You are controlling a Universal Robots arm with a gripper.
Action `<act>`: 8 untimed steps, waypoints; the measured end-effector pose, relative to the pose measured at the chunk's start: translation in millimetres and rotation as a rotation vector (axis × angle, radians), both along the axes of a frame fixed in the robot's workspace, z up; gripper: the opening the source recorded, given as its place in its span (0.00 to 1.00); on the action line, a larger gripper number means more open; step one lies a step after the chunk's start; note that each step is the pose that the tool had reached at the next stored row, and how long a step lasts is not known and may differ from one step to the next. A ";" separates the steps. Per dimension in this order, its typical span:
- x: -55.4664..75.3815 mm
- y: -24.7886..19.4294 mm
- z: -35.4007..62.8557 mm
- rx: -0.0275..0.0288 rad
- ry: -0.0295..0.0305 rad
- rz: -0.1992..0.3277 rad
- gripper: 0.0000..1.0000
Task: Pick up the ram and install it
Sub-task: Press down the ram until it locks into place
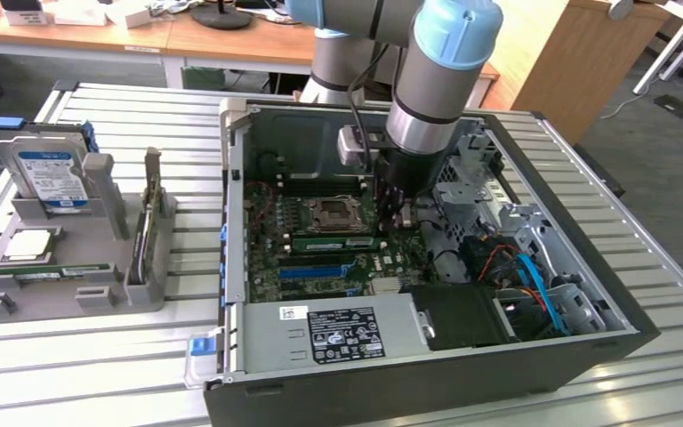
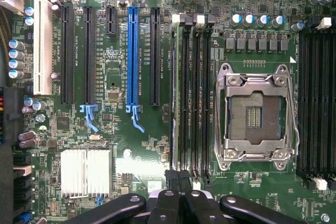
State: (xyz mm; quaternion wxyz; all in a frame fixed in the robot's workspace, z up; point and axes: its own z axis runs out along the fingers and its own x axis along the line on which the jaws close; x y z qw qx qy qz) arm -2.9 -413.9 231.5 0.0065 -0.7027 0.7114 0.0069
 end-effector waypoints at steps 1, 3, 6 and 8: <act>0.0 0.0 0.0 0.0000 0.0000 0.000 0.11; 0.0 0.1 -0.9 0.0001 -0.0001 0.000 0.11; -0.1 0.0 -1.5 -0.0002 0.0001 0.000 0.11; -0.1 0.0 -1.5 -0.0002 0.0001 0.000 0.11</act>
